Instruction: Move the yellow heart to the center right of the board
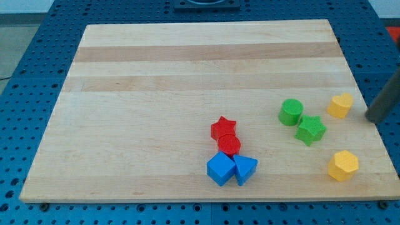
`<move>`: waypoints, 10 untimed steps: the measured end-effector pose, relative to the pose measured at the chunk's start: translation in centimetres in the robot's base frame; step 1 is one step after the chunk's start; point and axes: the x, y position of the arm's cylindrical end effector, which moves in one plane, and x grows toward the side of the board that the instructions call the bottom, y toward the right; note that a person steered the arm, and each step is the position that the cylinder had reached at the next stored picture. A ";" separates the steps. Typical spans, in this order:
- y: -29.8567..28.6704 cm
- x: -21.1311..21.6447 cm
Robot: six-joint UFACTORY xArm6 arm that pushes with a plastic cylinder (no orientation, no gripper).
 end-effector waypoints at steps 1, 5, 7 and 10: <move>-2.4 0.1; -7.6 -4.4; -13.1 -6.7; -8.2 -8.2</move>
